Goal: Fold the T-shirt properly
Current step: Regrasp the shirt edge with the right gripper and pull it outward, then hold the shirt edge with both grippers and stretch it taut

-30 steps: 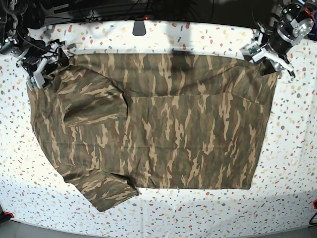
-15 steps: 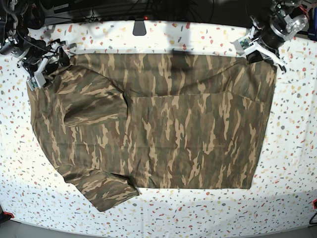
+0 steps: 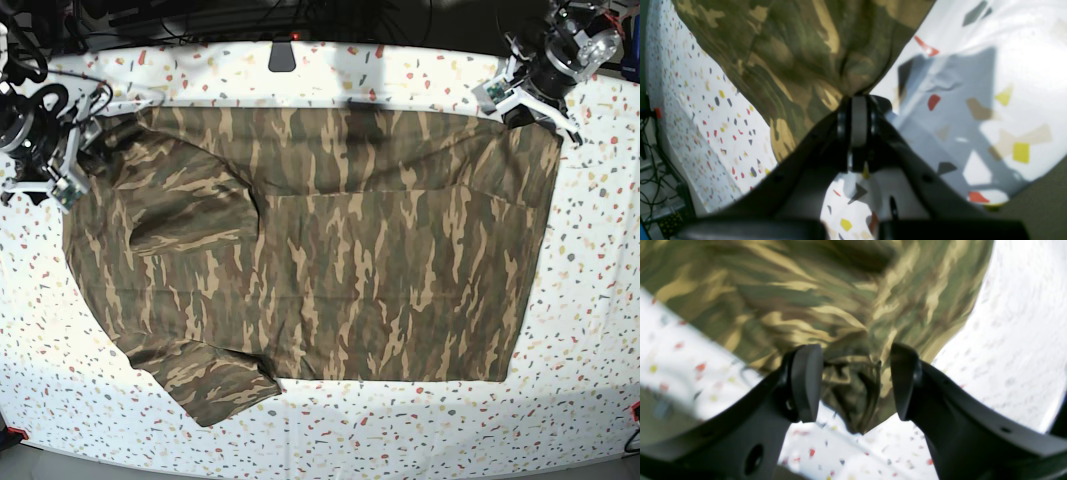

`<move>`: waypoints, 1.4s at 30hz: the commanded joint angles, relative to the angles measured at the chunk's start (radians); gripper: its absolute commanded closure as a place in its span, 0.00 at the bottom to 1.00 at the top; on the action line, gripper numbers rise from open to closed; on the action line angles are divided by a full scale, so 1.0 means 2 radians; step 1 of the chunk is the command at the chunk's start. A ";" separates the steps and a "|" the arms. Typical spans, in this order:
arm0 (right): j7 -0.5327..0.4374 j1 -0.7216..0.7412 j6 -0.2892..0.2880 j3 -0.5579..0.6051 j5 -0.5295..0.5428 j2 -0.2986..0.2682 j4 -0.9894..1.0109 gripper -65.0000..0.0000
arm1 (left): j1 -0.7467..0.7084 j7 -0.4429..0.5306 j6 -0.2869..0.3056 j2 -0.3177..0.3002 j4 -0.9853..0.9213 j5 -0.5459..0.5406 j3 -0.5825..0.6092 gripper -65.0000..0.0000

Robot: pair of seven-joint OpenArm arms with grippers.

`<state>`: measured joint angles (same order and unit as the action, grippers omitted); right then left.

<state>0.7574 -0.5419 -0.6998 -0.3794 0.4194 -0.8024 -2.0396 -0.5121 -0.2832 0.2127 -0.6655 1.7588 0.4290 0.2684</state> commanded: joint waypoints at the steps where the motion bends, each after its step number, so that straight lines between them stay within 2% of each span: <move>1: 0.012 -0.009 0.001 0.001 -0.002 -0.021 -0.020 0.50 | 0.000 -0.001 -0.002 -0.007 0.004 0.002 -0.003 1.00; 3: 0.032 -0.029 0.001 0.021 -0.030 -0.044 -0.035 0.50 | 0.000 -0.002 -0.002 -0.007 0.004 0.003 -0.003 1.00; 4: 0.026 -0.040 0.001 0.034 -0.056 -0.055 -0.035 0.50 | 0.000 -0.002 -0.002 -0.007 0.004 0.003 -0.003 1.00; 6: -0.015 -0.060 0.001 0.065 -0.129 -0.069 -0.027 0.50 | 0.000 -0.002 -0.002 -0.007 0.004 0.003 -0.003 1.00; 8: -0.080 -0.071 0.001 0.104 -0.216 -0.077 -0.012 0.50 | 0.000 -0.002 -0.002 -0.007 0.004 0.003 -0.003 1.00; 10: -0.132 -0.069 0.001 0.150 -0.296 -0.078 0.006 0.50 | 0.000 -0.002 -0.002 -0.007 0.004 0.003 -0.003 1.00; 12: -0.160 -0.060 0.001 0.196 -0.351 -0.077 0.024 0.50 | 0.000 -0.002 -0.002 -0.007 0.004 0.003 -0.003 1.00; 15: -0.161 -0.030 0.002 0.260 -0.397 -0.070 0.052 0.50 | 0.000 -0.002 -0.002 -0.007 0.004 0.003 -0.003 1.00; 16: -0.161 -0.017 0.011 0.278 -0.406 -0.068 0.063 0.50 | 0.000 -0.002 -0.002 -0.006 0.004 0.003 -0.003 1.00; 21: -0.141 0.039 0.081 0.343 -0.430 -0.050 0.103 0.50 | 0.000 -0.002 -0.002 -0.007 0.004 0.003 -0.003 1.00; 22: -0.140 0.047 0.087 0.351 -0.429 -0.050 0.105 0.50 | 0.000 -0.002 -0.002 -0.006 0.004 0.002 -0.003 1.00; 25: -0.139 0.060 0.087 0.366 -0.429 -0.050 0.106 0.51 | 0.000 -0.002 -0.002 -0.007 0.004 0.002 -0.003 1.00; 28: -0.124 0.069 0.089 0.369 -0.417 -0.050 0.105 0.63 | 0.000 -0.002 -0.002 -0.006 0.004 0.002 -0.003 1.00; 35: -0.069 0.071 0.060 0.368 -0.303 -0.051 0.056 0.63 | 0.000 -0.002 -0.002 -0.006 0.004 0.002 -0.003 1.00; 42: -0.060 0.071 0.057 0.366 -0.295 -0.050 0.017 0.63 | 0.000 -0.002 -0.002 -0.007 0.004 0.002 -0.003 1.00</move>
<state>0.6365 -0.4011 -0.5873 0.3614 -0.1658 -0.8822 -1.9961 -0.5098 -0.2790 0.2131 -0.6674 1.7588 0.4286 0.2684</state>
